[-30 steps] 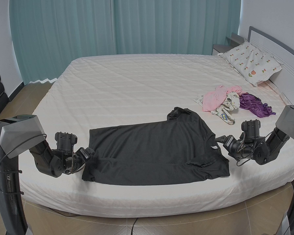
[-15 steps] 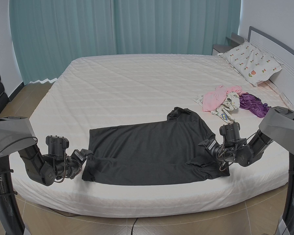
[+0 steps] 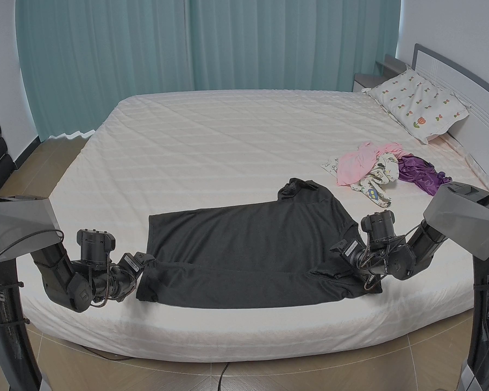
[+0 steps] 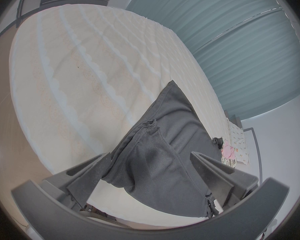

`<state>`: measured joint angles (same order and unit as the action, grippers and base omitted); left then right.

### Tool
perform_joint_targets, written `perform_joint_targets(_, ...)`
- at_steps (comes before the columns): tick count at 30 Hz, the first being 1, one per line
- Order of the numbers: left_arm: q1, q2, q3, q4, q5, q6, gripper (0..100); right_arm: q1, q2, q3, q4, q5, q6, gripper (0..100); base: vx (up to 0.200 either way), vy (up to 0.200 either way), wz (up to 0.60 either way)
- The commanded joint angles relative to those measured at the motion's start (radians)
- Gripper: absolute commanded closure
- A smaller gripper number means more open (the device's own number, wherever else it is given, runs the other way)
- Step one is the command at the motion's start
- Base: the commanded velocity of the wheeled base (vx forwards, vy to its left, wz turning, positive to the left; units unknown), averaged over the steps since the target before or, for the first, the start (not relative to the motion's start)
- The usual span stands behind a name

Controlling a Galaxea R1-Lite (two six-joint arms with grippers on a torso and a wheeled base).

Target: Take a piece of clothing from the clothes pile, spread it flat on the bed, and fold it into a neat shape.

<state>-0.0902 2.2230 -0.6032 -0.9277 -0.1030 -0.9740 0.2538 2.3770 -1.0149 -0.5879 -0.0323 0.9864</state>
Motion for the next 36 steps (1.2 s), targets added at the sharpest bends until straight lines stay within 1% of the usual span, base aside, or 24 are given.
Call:
perform_joint_targets(1, 0.0, 0.001, 0.0, 0.0, 0.0, 0.0, 0, -0.001, 0.016, -0.008, 0.0, 0.002, 0.0, 0, 0.0, 0.0, 0.0)
perform_joint_targets(4, 0.0, 0.003, 0.0, 0.0, 0.0, 0.0, 0, -0.001, 0.024, -0.011, -0.001, -0.001, 0.0, 0, 0.0, 0.0, 0.0)
perform_joint_targets(5, 0.0, 0.001, 0.0, 0.0, 0.0, 0.0, 0, -0.001, 0.03, -0.021, -0.001, -0.012, 0.0, 0, 0.0, 0.0, 0.0)
perform_joint_targets(6, 0.0, 0.001, 0.0, 0.0, 0.0, 0.0, 0, -0.001, 0.031, -0.024, -0.001, -0.014, 0.0, 100, 0.0, 0.0, 0.0)
perform_joint_targets(9, 0.0, 0.001, 0.0, -0.002, 0.0, 0.0, 0, -0.007, 0.053, -0.047, -0.001, -0.061, -0.002, 100, 0.0, 0.0, 0.0)
perform_joint_targets(12, 0.0, 0.001, 0.0, 0.0, 0.0, 0.0, 0, -0.007, 0.042, -0.044, 0.0, -0.072, -0.002, 100, 0.0, 0.0, 0.0)
perform_joint_targets(22, 0.0, 0.001, 0.002, -0.003, 0.0, 0.0, 0, -0.004, -0.012, -0.024, 0.003, -0.077, 0.002, 100, 0.0, 0.0, 0.0)
perform_joint_targets(27, 0.0, 0.001, 0.002, -0.003, 0.0, 0.0, 0, 0.002, -0.076, -0.002, 0.028, -0.075, 0.0, 100, 0.0, 0.0, 0.0)
perform_joint_targets(29, 0.0, 0.001, 0.002, -0.003, 0.0, 0.0, 0, 0.004, -0.121, -0.007, 0.085, -0.072, -0.002, 100, 0.0, 0.0, 0.0)
perform_joint_targets(36, 0.0, 0.001, 0.002, -0.003, 0.0, 0.0, 0, 0.007, -0.179, -0.013, 0.174, -0.063, -0.005, 100, 0.0, 0.0, 0.0)
